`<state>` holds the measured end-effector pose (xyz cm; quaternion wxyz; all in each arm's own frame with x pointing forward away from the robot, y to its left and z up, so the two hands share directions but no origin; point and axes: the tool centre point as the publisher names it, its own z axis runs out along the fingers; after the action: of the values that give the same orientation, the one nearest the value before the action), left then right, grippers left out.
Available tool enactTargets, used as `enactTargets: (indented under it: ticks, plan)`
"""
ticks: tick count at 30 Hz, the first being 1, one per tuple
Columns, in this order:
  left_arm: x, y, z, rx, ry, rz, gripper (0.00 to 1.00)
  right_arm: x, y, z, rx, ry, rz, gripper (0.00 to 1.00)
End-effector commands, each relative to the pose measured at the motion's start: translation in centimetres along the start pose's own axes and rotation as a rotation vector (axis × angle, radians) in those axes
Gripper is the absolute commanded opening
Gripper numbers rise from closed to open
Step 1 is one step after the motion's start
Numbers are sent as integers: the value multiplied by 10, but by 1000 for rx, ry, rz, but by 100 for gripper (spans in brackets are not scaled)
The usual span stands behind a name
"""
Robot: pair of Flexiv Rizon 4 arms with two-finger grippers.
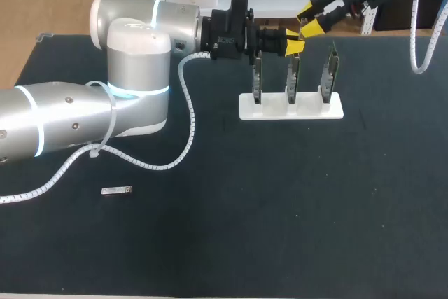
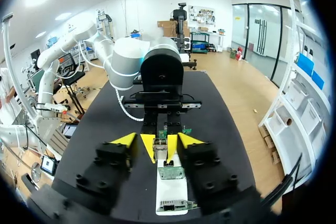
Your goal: Pick up the optical module with the left hand, and insert it into the network port with the right hand.
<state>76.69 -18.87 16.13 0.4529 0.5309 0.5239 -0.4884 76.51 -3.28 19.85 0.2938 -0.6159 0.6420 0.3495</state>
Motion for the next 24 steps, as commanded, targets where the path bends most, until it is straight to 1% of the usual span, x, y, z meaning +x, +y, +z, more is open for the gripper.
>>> enactTargets:
  ticks: [1,16,17,18,19,24]
  plan:
    - [0,2,0,3,1,0,0,1,1,0,6,-2,1,0]
    - [0,2,0,3,1,0,0,4,-1,1,2,-6,8,0]
    - [0,2,0,3,1,0,5,4,-1,1,2,-6,8,0]
    - [0,2,0,3,1,0,51,4,-2,1,2,-6,9,0]
    - [0,2,0,3,1,0,100,4,-2,1,1,-6,8,0]
    - [0,2,0,3,1,0,100,3,-3,1,1,-8,8,0]
